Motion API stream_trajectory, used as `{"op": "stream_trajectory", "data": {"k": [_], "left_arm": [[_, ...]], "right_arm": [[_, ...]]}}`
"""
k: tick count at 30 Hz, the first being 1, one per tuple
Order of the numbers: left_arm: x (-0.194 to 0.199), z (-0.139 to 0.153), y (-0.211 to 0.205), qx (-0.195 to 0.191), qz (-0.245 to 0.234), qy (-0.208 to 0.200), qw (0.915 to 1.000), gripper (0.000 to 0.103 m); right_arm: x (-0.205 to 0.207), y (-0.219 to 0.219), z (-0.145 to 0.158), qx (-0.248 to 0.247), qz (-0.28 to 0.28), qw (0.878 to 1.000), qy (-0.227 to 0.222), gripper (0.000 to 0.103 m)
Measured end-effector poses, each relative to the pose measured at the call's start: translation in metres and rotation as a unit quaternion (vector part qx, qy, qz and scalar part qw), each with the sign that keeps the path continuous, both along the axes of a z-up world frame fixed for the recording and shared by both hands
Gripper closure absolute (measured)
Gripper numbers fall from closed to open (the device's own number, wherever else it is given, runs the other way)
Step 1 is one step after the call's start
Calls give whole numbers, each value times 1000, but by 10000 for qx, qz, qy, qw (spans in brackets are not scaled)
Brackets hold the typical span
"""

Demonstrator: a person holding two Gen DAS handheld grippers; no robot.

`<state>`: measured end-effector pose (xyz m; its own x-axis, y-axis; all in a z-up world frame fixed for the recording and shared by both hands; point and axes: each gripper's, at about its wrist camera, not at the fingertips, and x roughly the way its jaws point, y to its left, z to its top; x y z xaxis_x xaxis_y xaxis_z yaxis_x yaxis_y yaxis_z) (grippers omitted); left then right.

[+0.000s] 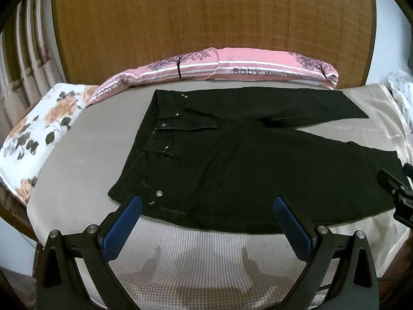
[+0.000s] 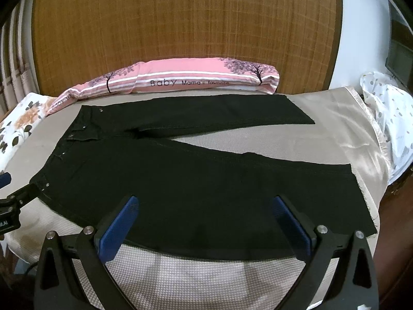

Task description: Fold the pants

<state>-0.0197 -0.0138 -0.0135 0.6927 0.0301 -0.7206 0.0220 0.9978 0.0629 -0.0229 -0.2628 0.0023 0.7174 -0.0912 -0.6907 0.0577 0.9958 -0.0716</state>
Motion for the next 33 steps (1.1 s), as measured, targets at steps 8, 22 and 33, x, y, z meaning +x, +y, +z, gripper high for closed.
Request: {"op": "stream_trajectory", "data": {"k": [8, 22, 33], "left_arm": [[0, 7, -9, 92, -136, -106, 9998, 2], [0, 3, -10, 80, -140, -37, 9999, 2], [0, 2, -10, 57, -122, 29, 9999, 2]], "right_arm": [[-2, -1, 3, 16, -31, 9999, -133, 1], [-2, -1, 2, 10, -33, 9998, -184, 1], [-6, -5, 0, 50, -56, 9998, -177, 1]]}}
